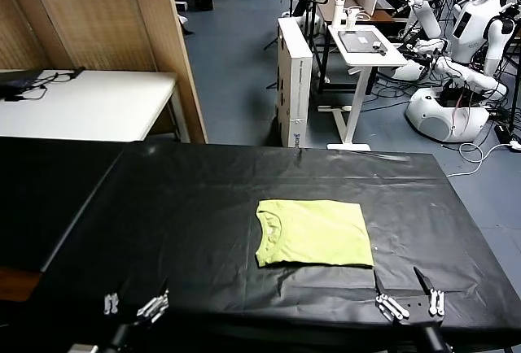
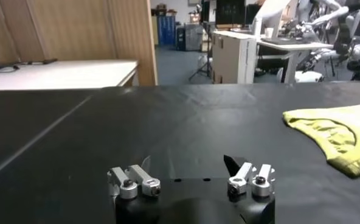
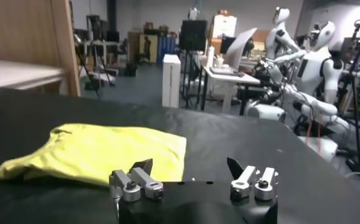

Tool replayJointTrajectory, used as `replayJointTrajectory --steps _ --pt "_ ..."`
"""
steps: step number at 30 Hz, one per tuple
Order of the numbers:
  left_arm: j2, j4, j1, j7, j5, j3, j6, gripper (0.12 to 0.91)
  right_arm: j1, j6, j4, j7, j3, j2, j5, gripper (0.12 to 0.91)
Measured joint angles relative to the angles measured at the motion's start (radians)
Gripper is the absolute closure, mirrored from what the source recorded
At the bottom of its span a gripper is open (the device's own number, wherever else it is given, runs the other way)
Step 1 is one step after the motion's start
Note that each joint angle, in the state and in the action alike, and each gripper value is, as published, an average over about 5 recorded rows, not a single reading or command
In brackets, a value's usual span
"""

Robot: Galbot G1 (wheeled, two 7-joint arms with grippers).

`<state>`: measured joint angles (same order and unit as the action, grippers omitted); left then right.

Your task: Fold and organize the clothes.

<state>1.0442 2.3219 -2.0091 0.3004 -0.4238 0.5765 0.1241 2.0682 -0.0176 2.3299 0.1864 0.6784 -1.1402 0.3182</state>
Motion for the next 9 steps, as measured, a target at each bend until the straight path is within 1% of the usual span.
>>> replayJointTrajectory --steps 4,9 --pt "0.000 0.005 -0.013 -0.003 -0.002 0.007 0.009 0.123 0.001 0.040 0.006 0.014 -0.005 -0.010 -0.011 0.118" --pt "-0.002 0.005 -0.024 -0.007 -0.009 0.013 0.015 0.123 0.003 0.071 0.014 0.014 -0.004 -0.016 -0.014 0.118"
